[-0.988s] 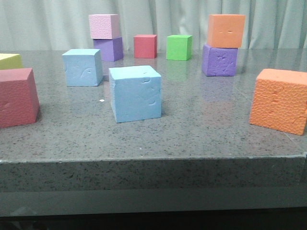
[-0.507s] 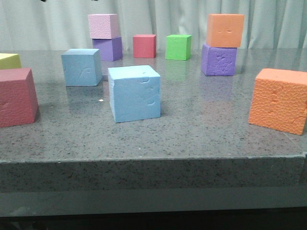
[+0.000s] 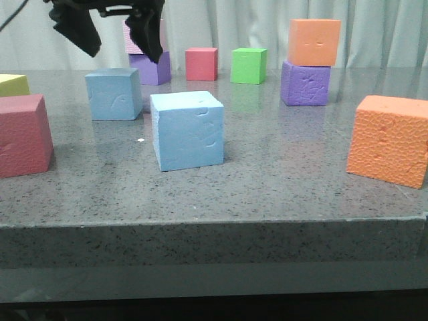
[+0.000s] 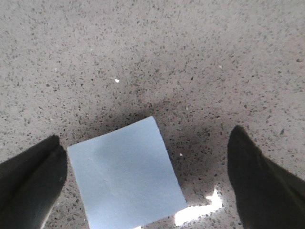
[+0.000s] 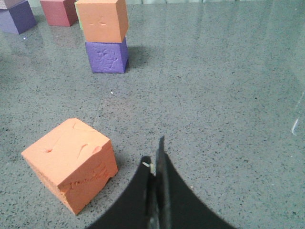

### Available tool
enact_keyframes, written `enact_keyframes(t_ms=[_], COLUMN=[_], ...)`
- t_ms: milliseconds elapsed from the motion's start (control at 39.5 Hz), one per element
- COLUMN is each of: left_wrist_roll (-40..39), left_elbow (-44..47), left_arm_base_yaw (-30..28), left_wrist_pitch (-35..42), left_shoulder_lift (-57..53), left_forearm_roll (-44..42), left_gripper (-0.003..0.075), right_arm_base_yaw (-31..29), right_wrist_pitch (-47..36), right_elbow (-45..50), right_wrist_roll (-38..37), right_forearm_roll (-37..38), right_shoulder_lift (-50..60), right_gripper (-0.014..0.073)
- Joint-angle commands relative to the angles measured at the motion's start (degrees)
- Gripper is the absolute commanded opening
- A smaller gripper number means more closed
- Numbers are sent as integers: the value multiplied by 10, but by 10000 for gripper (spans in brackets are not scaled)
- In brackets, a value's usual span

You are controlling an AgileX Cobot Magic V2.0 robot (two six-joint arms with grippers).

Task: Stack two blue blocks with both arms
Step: 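Lower the left gripper onto the other light-blue cube and grasp it, then lift the grasped light-blue cube with the left gripper toward the first cube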

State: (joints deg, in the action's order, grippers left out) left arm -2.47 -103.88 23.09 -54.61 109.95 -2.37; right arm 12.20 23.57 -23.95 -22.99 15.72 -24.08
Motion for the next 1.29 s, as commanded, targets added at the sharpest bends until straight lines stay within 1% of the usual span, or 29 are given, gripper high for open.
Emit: enact_keyframes(t_ms=[0,253,481,684,988,1089,1267], left_wrist_roll=[-1,-7,-7,-7,-7,-3,-3], left_elbow=[-28,-29,-29,-29,-29,-29,-31], left_arm_base_yaw=[-6,-21,-21,-21,-21,-21,-21], left_wrist_pitch=[12,8,-4,-22,-19,-19,-20], left_shoulder_lift=[-24,-24,-21,2,3,3,3], left_forearm_roll=[-3,4,24,24,27,27,27], left_gripper=[659,659,659,659,658,615,438], right_arm_base_yaw=[-2,-2,-2,-2,-2,-2,-2], right_wrist_pitch=[-43,-43,-43,-43,-43,-42,-41], right_elbow=[-15,-15,-15,-15,-15,-15,-15], right_wrist_roll=[5,5,5,5,5,5,5], right_forearm_roll=[16,16,16,16,16,16,16], right_shoulder_lift=[-2,-2,-2,-2,-2,-2,-2], right_gripper=[-69,-69,-69,-69,-69,-69,-69])
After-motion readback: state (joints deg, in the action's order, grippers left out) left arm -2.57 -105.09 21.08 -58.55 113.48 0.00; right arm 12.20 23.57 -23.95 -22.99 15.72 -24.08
